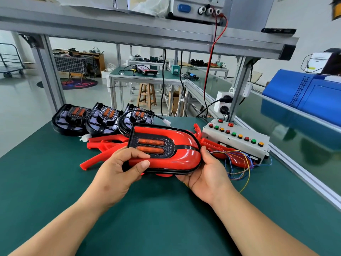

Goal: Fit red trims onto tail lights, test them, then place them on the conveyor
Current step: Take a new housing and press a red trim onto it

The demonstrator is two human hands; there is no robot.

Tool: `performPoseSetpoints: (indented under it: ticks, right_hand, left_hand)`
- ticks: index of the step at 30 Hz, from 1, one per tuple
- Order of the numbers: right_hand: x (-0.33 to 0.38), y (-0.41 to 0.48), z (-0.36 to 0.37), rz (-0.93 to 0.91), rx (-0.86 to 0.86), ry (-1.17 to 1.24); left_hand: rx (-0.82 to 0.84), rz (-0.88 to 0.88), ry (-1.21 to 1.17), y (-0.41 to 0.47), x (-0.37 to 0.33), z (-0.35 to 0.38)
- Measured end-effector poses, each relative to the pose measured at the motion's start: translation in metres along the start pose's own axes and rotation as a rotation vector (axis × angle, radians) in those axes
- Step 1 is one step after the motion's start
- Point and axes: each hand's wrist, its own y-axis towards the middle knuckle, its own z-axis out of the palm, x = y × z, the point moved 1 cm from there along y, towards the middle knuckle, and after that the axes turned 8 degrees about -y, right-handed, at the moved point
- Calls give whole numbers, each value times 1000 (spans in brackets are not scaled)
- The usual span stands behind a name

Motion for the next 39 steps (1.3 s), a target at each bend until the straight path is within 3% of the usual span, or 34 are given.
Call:
performPoseSetpoints:
  ticks: [5, 14, 19, 23, 33, 39]
  right_hand:
    - [0, 0, 1, 0, 23, 36]
    - [0, 1, 0, -34, 100, 53]
    - [0, -6, 2, -122, 266, -99]
    - [1, -9, 2, -162, 341, -89]
    - [4, -11, 2, -142, 365, -34]
    - [4, -12, 5, -131, 322, -72]
  left_hand:
    - [11, 11, 31, 0, -1, -1]
    - [-23, -138, -258, 1, -2, 2]
    - [-28, -178, -316, 1, 5, 3]
    - [24, -161, -352, 1, 4, -2]
    - [135, -95, -338, 1, 4, -1]
    - [84, -88, -325, 0, 5, 4]
